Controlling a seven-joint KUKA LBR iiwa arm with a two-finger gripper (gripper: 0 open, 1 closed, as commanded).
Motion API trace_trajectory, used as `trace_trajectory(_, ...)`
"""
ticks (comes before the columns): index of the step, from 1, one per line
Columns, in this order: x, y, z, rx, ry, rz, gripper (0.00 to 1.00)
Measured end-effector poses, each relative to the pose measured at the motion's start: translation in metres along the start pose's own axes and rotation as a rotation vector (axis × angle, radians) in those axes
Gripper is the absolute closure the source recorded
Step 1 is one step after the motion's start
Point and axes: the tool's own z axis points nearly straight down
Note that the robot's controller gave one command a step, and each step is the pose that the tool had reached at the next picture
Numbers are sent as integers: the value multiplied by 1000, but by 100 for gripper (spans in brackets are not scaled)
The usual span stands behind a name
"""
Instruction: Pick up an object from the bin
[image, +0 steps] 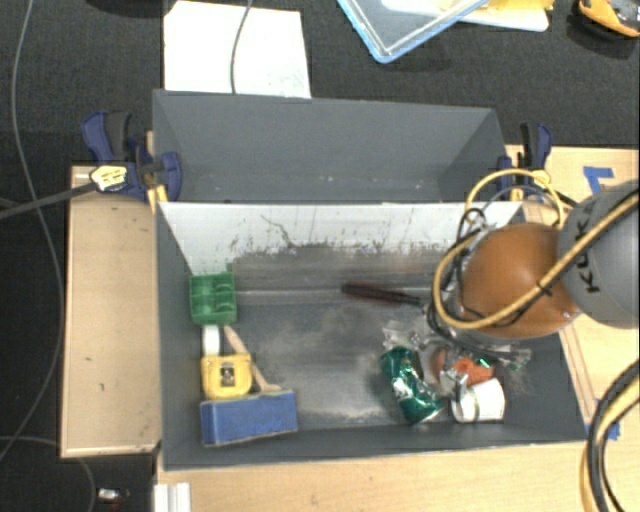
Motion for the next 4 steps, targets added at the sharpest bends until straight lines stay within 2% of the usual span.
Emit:
trace_trajectory(1,1,1,-1,2,-4,-13,0)
trace_trajectory(2,2,3,-20,-8,6,-13,0)
trace_trajectory(3,5,-12,-98,-5,2,-102,0)
trace_trajectory(4,-5,-2,-138,-5,1,-54,0)
